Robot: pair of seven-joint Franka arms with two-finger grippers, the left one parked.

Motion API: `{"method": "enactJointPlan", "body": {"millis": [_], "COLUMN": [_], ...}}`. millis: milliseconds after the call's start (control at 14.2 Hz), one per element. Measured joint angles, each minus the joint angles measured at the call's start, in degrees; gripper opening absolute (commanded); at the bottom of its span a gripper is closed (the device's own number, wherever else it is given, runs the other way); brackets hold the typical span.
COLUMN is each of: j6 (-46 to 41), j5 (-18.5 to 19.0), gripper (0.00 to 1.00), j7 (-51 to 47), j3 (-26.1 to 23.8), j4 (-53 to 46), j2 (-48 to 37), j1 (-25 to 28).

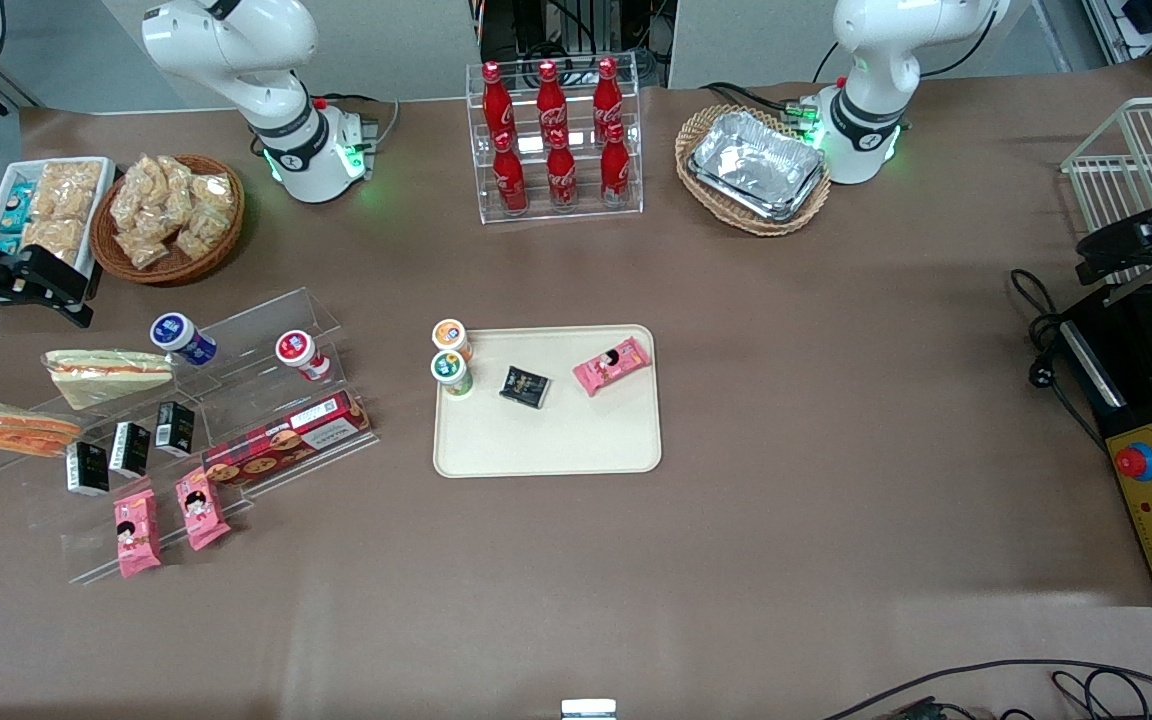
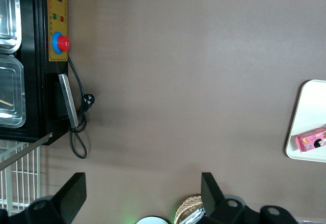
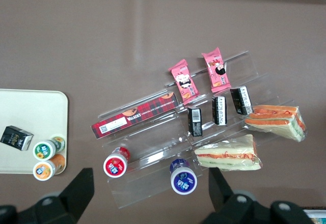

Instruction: Place sandwich on tray

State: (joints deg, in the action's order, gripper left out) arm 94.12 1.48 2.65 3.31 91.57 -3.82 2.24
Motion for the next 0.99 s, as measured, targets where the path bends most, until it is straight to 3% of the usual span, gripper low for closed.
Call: {"method": "enactJointPlan", "body": {"millis": [987], "j6": [-4.96], "j5": [0.01], "gripper": [1.00], "j7": [-0.58], "j3": [-1.77], "j4": [-0.06], "j2": [-0.61], "j1": [0.00]}}
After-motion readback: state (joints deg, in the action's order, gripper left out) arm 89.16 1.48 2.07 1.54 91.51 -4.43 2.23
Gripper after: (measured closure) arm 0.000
